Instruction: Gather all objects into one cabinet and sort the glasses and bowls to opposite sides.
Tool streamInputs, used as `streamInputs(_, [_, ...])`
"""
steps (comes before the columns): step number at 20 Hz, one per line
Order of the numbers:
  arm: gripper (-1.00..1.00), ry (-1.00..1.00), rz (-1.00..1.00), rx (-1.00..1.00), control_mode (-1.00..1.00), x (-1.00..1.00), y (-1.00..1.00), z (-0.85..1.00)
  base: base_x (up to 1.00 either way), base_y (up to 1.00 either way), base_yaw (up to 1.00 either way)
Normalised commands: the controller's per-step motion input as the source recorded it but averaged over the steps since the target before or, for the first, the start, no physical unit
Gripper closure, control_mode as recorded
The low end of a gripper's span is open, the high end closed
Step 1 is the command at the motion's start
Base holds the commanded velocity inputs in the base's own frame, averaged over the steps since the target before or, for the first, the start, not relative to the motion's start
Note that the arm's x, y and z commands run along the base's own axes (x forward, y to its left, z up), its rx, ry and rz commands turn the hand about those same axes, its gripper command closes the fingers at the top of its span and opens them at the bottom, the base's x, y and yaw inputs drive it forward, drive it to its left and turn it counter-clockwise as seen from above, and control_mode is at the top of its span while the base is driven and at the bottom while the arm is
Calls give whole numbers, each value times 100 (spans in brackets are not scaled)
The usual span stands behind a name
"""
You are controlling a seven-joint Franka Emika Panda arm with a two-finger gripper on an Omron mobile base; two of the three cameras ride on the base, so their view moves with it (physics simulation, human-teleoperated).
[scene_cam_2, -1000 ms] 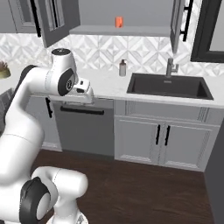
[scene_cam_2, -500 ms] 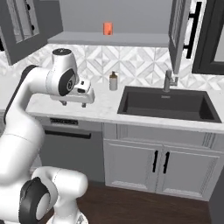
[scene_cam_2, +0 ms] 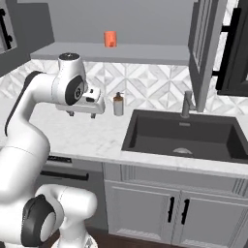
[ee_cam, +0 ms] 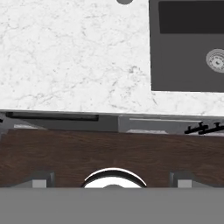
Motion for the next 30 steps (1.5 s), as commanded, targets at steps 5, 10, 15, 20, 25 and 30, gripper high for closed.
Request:
streamInputs(5, [-100,0,0,0,100,0,0,0,58,-10,0])
streamInputs(10, [-100,0,0,0,100,0,0,0,50,-2,0])
streamInputs(15, [-100,0,0,0,100,0,0,0,5,0,0])
streamInputs(20, [-100,0,0,0,100,0,0,0,0,0,1])
streamInputs(25, [-100,-39,6,0,-100,-1,5,38,0,0,0])
streamInputs(30, [-100,-45,7,1,-100,1,6,83,0,0,0])
